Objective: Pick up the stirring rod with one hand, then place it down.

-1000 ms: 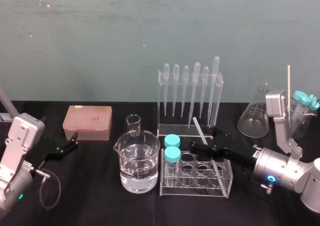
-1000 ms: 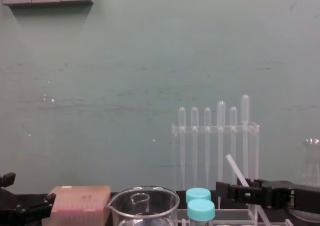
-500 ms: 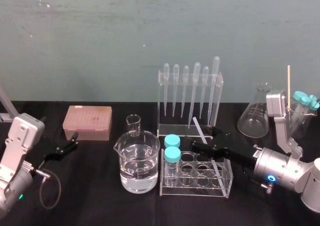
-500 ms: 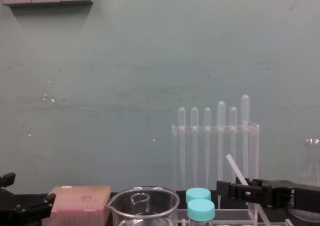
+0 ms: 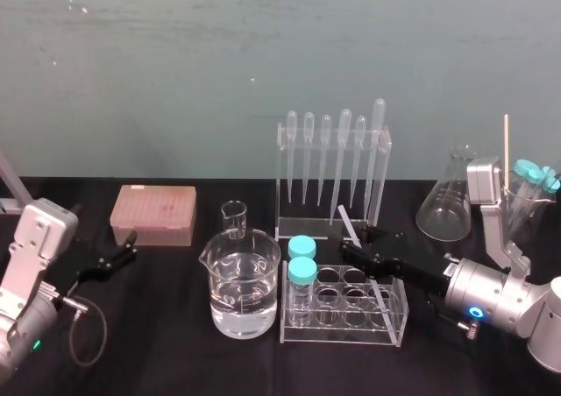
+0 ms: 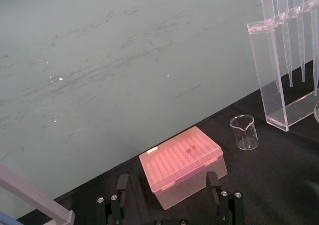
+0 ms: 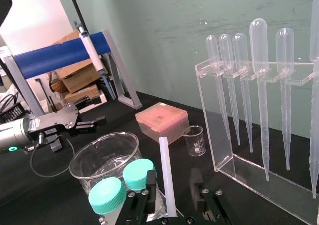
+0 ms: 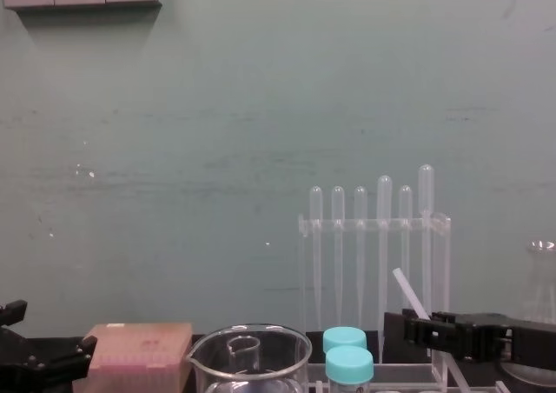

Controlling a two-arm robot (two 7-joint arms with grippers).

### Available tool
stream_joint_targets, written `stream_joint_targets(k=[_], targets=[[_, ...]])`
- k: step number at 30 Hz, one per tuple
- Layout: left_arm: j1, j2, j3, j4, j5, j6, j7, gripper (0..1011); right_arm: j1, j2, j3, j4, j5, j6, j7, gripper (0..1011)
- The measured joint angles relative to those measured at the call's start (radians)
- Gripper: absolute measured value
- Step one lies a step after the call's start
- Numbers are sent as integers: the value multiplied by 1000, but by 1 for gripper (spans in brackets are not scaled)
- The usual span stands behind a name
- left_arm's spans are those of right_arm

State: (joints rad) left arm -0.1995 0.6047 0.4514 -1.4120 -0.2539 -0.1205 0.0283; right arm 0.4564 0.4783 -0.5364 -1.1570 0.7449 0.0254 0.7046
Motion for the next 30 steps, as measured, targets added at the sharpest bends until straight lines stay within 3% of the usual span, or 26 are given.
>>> stream_joint_targets(k=[12, 22, 30], targets=[[0, 0, 0, 0, 0, 0, 0, 1000, 0, 0, 0, 0, 1, 0, 0, 87], [0, 0, 0, 0, 0, 0, 0, 1000, -1, 0, 1, -1, 1, -1, 0, 67], [0, 0, 0, 0, 0, 0, 0, 1000, -37, 2, 62, -75, 0, -64, -25, 67]])
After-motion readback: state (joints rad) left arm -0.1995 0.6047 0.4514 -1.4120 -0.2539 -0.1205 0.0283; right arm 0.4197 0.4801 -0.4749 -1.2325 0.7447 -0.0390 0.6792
